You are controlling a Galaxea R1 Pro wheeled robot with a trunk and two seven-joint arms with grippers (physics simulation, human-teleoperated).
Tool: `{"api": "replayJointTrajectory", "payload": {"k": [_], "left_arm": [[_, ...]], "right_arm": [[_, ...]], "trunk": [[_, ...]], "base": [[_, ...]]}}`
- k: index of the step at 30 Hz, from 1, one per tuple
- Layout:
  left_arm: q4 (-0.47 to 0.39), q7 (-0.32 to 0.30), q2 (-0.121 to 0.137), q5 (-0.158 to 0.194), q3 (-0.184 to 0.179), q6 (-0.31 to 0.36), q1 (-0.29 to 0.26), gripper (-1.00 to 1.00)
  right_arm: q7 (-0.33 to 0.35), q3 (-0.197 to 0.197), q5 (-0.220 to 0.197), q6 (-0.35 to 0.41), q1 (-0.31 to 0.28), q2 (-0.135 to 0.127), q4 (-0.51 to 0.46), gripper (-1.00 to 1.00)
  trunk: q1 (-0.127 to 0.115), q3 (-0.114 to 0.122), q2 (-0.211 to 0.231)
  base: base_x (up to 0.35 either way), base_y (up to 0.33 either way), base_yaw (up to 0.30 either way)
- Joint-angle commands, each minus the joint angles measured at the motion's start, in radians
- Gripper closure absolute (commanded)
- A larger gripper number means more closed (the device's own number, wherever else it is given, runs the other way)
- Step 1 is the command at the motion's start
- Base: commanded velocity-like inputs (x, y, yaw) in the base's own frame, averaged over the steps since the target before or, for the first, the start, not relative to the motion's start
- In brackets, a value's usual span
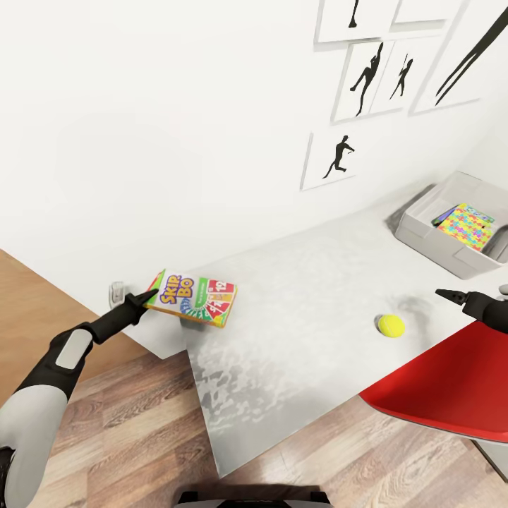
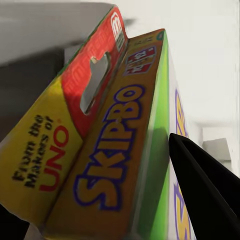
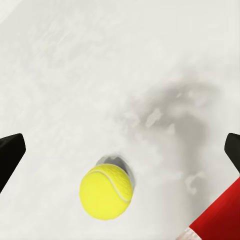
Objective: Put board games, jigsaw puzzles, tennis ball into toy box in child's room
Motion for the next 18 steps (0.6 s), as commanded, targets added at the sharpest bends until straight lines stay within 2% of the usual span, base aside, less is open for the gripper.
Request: {"api": "replayJointTrajectory", "payload": {"k": [1,4,7,11,14,18], "left_arm": [[-0.004,-0.006,0.0,0.035,0.008,0.017,-0.002,1.0],[-0.008,-0.016,-0.001,0.036,0.009,0.026,0.0,1.0],[-0.027,-0.047,-0.002,0.037,0.009,0.039,0.006,1.0],[-0.09,-0.09,-0.009,0.037,0.005,0.074,0.03,1.0],[-0.138,-0.101,-0.018,0.037,0.004,0.102,0.048,1.0],[-0.12,-0.099,-0.004,0.037,-0.007,0.109,0.071,1.0]], "right_arm": [[-0.007,0.0,-0.01,0.004,-0.001,0.0,-0.001,-1.0],[0.006,-0.001,-0.01,0.004,-0.001,0.0,-0.001,-1.0],[0.05,-0.004,-0.01,0.004,-0.001,-0.002,-0.001,-1.0],[0.118,-0.008,-0.009,0.004,-0.001,-0.006,-0.001,-1.0],[0.138,-0.01,-0.009,0.004,-0.001,-0.008,-0.001,-1.0],[0.13,-0.032,0.003,0.004,0.002,0.014,0.018,-1.0]], "trunk": [[0.001,-0.001,-0.002],[0.001,-0.001,-0.002],[0.001,-0.001,-0.002],[0.001,-0.001,-0.002],[0.001,-0.001,-0.002],[0.001,-0.001,-0.002]], "base": [[0.0,0.0,0.0],[0.0,0.0,0.0],[0.0,0.0,0.0],[0.0,0.0,0.0],[0.0,0.0,0.0],[0.0,0.0,0.0]]}}
